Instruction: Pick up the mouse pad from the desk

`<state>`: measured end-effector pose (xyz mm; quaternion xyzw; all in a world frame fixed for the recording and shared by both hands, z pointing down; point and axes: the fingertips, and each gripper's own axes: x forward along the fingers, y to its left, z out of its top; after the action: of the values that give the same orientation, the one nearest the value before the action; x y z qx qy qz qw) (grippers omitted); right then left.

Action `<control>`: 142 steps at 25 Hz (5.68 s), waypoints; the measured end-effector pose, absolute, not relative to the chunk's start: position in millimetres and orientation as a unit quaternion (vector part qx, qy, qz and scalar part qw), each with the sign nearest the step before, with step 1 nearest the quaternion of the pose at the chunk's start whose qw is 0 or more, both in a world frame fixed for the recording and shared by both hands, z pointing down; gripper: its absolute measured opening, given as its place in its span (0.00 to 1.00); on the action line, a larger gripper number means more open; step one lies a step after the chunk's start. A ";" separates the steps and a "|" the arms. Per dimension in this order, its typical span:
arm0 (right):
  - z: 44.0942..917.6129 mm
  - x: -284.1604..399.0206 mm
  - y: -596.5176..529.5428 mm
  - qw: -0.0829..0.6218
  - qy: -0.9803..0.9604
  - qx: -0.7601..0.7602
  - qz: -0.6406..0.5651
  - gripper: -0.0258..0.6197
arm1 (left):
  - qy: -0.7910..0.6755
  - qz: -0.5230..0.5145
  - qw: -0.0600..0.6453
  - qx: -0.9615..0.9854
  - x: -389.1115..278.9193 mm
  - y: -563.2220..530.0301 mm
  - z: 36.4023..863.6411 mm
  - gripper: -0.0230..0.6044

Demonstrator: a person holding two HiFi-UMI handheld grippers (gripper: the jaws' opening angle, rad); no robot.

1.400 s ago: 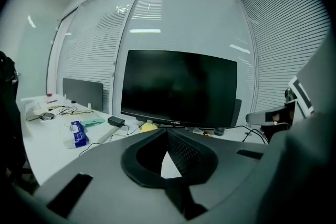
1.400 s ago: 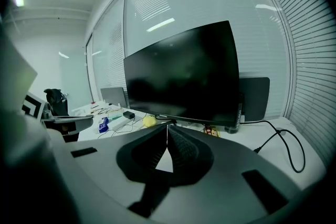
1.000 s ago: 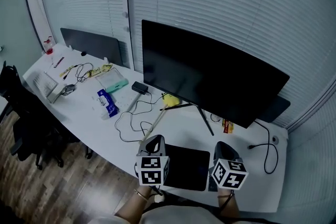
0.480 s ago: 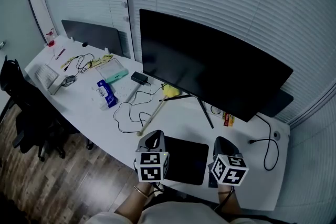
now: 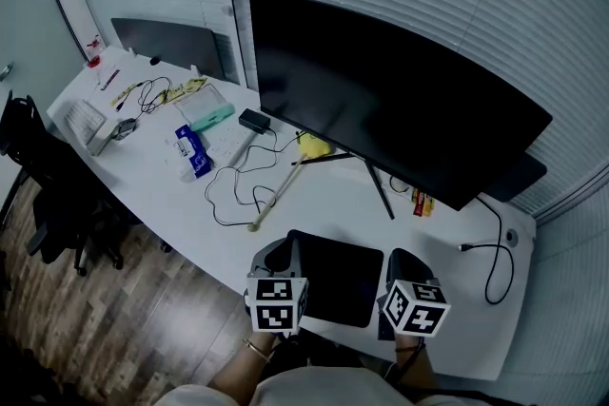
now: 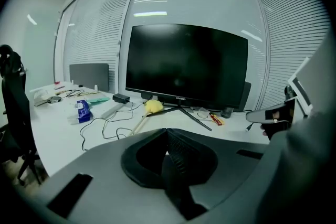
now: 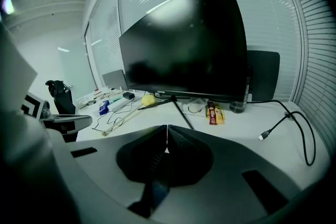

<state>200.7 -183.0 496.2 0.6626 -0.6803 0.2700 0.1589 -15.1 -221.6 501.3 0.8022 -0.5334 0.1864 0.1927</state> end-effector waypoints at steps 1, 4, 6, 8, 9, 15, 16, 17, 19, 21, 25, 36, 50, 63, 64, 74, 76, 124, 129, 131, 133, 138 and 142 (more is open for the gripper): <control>501.2 200.0 -181.7 0.162 -0.680 0.661 0.275 0.09 | -0.533 0.191 0.196 0.800 -16.0 -219.1 506.1 0.06; 518.2 197.6 -176.3 0.173 -0.678 0.653 0.289 0.09 | -0.535 0.204 0.208 0.793 -19.6 -211.7 522.0 0.06; 530.0 195.9 -170.9 0.181 -0.676 0.649 0.301 0.09 | -0.536 0.213 0.216 0.788 -22.6 -206.2 532.8 0.06; 542.3 194.9 -163.9 0.189 -0.671 0.645 0.313 0.09 | -0.535 0.222 0.225 0.783 -25.2 -200.2 544.2 0.06; 548.5 194.7 -160.3 0.193 -0.668 0.644 0.319 0.09 | -0.535 0.227 0.230 0.781 -26.3 -197.5 549.8 0.06; 575.5 197.4 -146.8 0.207 -0.657 0.639 0.342 0.09 | -0.537 0.239 0.245 0.771 -29.2 -190.8 571.5 0.06; 577.4 197.8 -146.0 0.208 -0.656 0.639 0.343 0.09 | -0.537 0.239 0.245 0.771 -28.9 -190.8 572.6 0.06; 578.8 198.1 -145.7 0.209 -0.656 0.639 0.344 0.09 | -0.537 0.239 0.245 0.771 -28.5 -191.0 573.3 0.06; 581.4 198.3 -146.5 0.212 -0.656 0.638 0.344 0.09 | -0.537 0.240 0.245 0.771 -27.9 -191.6 573.9 0.06; 584.8 198.1 -148.0 0.216 -0.655 0.637 0.345 0.09 | -0.537 0.242 0.245 0.771 -27.3 -192.2 574.4 0.06; 590.6 198.1 -151.0 0.225 -0.656 0.631 0.348 0.09 | -0.536 0.243 0.246 0.770 -26.0 -193.2 576.3 0.06; 605.1 193.9 -157.1 0.248 -0.657 0.621 0.348 0.10 | -0.539 0.253 0.251 0.763 -31.7 -194.7 585.6 0.06; 618.7 191.6 -159.6 0.270 -0.653 0.616 0.349 0.27 | -0.541 0.259 0.250 0.760 -41.5 -197.1 590.6 0.06; 634.3 190.8 -165.0 0.298 -0.651 0.606 0.345 0.35 | -0.543 0.263 0.253 0.756 -49.1 -198.4 597.8 0.06; 635.1 190.9 -165.0 0.300 -0.651 0.606 0.345 0.35 | -0.544 0.264 0.253 0.756 -49.5 -198.0 598.4 0.06; 637.1 190.8 -165.5 0.299 -0.646 0.603 0.359 0.34 | -0.543 0.264 0.257 0.754 -51.5 -199.0 602.4 0.06; 637.6 191.0 -165.6 0.301 -0.646 0.601 0.361 0.34 | -0.542 0.265 0.258 0.755 -50.4 -198.7 603.1 0.06; 511.5 129.8 -197.9 0.240 -0.759 0.554 0.243 0.12 | -0.564 0.195 0.219 0.772 -50.4 -202.2 526.5 0.06; 484.7 126.1 -204.8 0.230 -0.769 0.556 0.215 0.12 | -0.570 0.178 0.204 0.776 -51.9 -207.5 506.4 0.06; 472.7 124.4 -206.7 0.229 -0.774 0.555 0.199 0.12 | -0.571 0.171 0.200 0.777 -51.1 -209.6 499.2 0.06; 461.0 123.1 -207.7 0.227 -0.779 0.555 0.182 0.12 | -0.571 0.164 0.195 0.780 -48.3 -211.6 492.8 0.06; 434.3 121.3 -214.4 0.214 -0.788 0.558 0.152 0.12 | -0.567 0.149 0.181 0.790 -39.7 -218.3 474.8 0.06; 411.6 122.2 -221.7 0.198 -0.790 0.565 0.130 0.12 | -0.562 0.140 0.167 0.798 -35.2 -228.0 458.0 0.06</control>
<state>122.2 -221.7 411.6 0.5652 -0.7903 0.1297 0.1981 -35.2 -228.0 458.0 0.7982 -0.5618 0.1396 0.1667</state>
